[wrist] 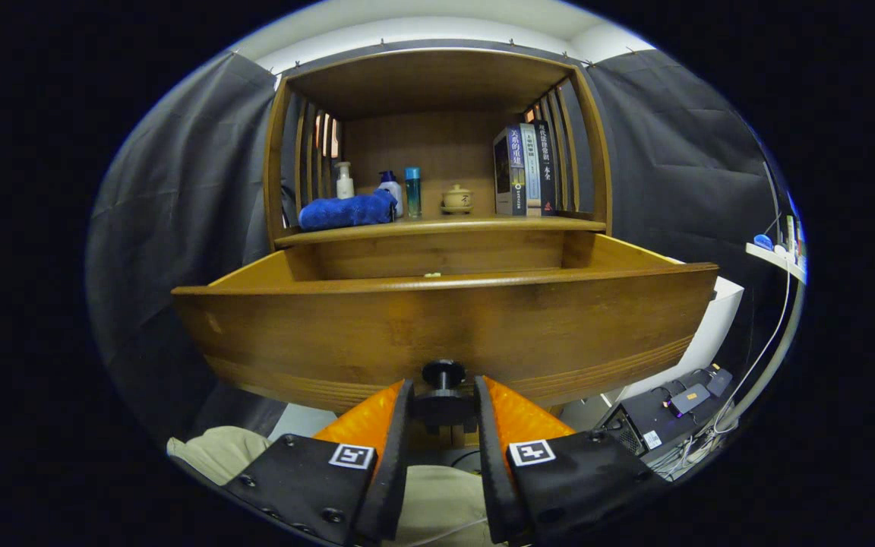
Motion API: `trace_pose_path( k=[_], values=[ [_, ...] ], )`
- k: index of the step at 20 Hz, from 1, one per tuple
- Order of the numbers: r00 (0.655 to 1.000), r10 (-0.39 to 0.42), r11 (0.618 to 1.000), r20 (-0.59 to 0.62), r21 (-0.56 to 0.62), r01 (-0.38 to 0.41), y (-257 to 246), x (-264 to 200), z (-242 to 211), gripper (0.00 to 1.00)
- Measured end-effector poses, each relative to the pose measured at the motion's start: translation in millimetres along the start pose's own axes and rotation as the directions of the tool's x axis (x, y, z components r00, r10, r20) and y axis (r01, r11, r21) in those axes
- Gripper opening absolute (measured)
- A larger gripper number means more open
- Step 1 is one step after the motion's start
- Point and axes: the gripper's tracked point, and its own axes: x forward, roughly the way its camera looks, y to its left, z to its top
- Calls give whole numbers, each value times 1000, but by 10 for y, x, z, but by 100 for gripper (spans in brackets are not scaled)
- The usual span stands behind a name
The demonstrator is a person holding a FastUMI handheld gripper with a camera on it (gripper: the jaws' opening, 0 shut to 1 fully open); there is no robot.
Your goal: Pull open the drawer, take out the items inside it, and place them on the countertop above the cabinet.
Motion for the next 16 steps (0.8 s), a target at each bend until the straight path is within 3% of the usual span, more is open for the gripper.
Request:
trace_pose_path(
  k=[1,4,14,16],
  values=[
    [1000,0,1000,7,-8,0,9,-31,82,52],
    [1000,3,999,30,-47,-1,31,-109,315,66],
    [993,47,999,111,-20,-45,96,-28,1151,99],
    [994,38,999,107,5,-39,88,89,1283,100]
  ],
)
